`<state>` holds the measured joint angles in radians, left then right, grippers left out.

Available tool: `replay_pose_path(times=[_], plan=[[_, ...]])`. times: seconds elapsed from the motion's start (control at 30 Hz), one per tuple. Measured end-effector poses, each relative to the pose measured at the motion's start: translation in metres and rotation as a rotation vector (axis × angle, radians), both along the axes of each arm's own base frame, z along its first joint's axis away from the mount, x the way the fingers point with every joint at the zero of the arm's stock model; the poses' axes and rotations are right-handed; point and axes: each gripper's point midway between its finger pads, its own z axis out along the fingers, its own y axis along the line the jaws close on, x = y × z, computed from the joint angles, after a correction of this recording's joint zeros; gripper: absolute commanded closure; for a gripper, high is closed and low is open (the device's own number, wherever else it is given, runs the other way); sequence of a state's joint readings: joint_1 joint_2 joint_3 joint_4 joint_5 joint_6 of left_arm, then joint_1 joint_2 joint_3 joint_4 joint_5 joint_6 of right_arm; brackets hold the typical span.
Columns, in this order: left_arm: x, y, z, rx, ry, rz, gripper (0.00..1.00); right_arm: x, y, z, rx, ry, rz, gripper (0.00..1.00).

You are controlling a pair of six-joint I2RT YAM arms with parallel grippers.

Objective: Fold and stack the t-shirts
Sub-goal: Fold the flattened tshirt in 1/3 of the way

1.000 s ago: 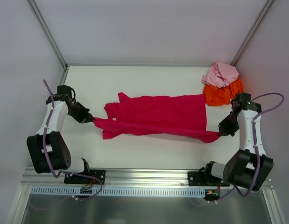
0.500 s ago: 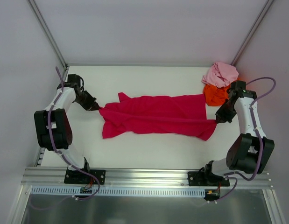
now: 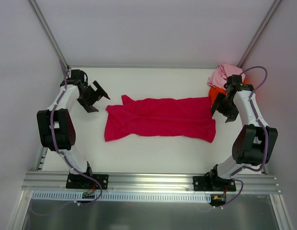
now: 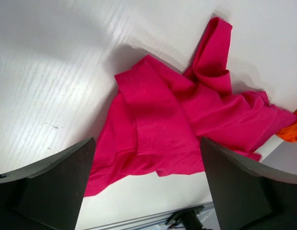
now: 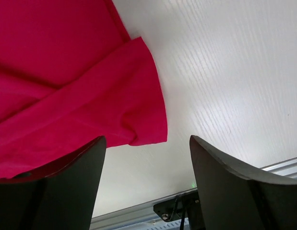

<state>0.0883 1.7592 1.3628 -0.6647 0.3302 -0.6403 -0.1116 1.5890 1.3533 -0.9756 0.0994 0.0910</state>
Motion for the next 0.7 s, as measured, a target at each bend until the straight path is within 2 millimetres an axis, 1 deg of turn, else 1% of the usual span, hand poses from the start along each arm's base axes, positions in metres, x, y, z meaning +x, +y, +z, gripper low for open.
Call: replay_pose_path(times=[0.07, 0.27, 0.33, 0.4, 0.43, 0.5, 0.57, 0.6, 0.7], plan=[[0.001, 0.0, 0.001, 0.002, -0.009, -0.002, 0.01, 0.002, 0.003, 0.0, -0.005, -0.004, 0.022, 0.17], [0.004, 0.001, 0.002, 0.005, -0.026, -0.011, 0.01, 0.008, 0.007, 0.001, -0.009, -0.023, 0.057, 0.16], [0.006, -0.001, 0.003, -0.002, -0.036, -0.016, 0.01, 0.017, 0.009, 0.003, -0.003, -0.033, 0.071, 0.16], [0.011, -0.005, 0.004, -0.011, -0.04, -0.026, 0.01, 0.036, 0.013, 0.004, 0.014, -0.047, 0.086, 0.17], [0.018, -0.007, 0.004, -0.017, -0.044, -0.034, 0.02, 0.047, 0.015, 0.004, 0.029, -0.056, 0.095, 0.19], [0.033, -0.015, 0.002, -0.023, -0.052, -0.059, 0.03, 0.071, 0.022, 0.002, 0.064, -0.074, 0.11, 0.19], [0.053, -0.026, 0.0, -0.028, -0.07, -0.093, 0.05, 0.092, 0.028, 0.002, 0.087, -0.096, 0.126, 0.2], [0.06, -0.031, -0.001, -0.037, -0.079, -0.107, 0.07, 0.102, 0.032, 0.002, 0.098, -0.099, 0.136, 0.2], [0.084, -0.048, -0.008, -0.076, -0.098, -0.147, 0.14, 0.135, 0.044, 0.012, 0.118, -0.152, 0.171, 0.22]])
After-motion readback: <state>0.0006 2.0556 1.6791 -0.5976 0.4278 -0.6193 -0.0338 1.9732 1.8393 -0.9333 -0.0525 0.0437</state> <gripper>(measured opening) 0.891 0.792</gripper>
